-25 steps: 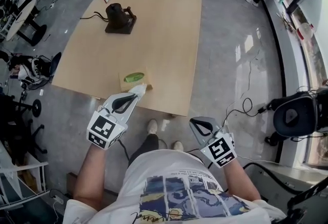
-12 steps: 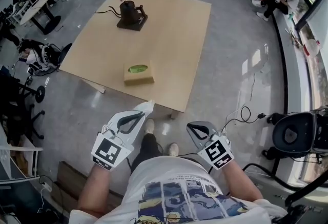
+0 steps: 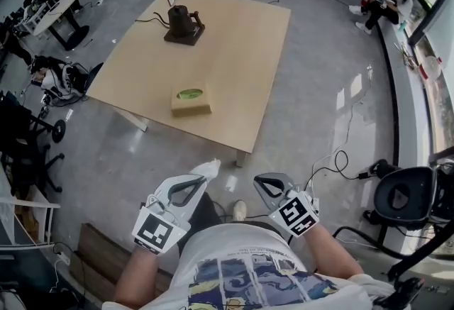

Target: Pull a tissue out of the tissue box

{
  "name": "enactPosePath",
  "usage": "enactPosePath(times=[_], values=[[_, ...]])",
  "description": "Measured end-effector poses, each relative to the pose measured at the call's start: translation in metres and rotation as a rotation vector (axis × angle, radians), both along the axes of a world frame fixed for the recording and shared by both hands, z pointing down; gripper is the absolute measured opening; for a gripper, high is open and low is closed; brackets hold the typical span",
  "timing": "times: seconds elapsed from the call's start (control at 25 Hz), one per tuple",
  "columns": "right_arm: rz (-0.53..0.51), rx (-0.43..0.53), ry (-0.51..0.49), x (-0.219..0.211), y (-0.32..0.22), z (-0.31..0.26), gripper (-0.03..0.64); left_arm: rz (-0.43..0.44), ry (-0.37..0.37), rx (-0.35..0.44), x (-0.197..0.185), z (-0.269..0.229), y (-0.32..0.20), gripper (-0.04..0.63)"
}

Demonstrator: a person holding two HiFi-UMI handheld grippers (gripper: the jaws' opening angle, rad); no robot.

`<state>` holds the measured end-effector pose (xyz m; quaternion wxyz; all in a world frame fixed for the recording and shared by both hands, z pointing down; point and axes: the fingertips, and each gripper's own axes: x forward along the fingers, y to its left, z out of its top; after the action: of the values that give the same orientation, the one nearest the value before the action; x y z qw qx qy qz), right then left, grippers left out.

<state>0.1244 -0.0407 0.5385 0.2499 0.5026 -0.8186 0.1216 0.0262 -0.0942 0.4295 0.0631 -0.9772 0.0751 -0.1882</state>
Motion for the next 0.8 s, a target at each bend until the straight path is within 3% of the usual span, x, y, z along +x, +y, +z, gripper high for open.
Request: enactPosePath(times=[0.8], values=[[0.009, 0.016, 0.042, -0.013, 0.010, -0.011, 0.000, 0.029, 0.038, -0.023, -0.002, -0.010, 0.018, 0.009]])
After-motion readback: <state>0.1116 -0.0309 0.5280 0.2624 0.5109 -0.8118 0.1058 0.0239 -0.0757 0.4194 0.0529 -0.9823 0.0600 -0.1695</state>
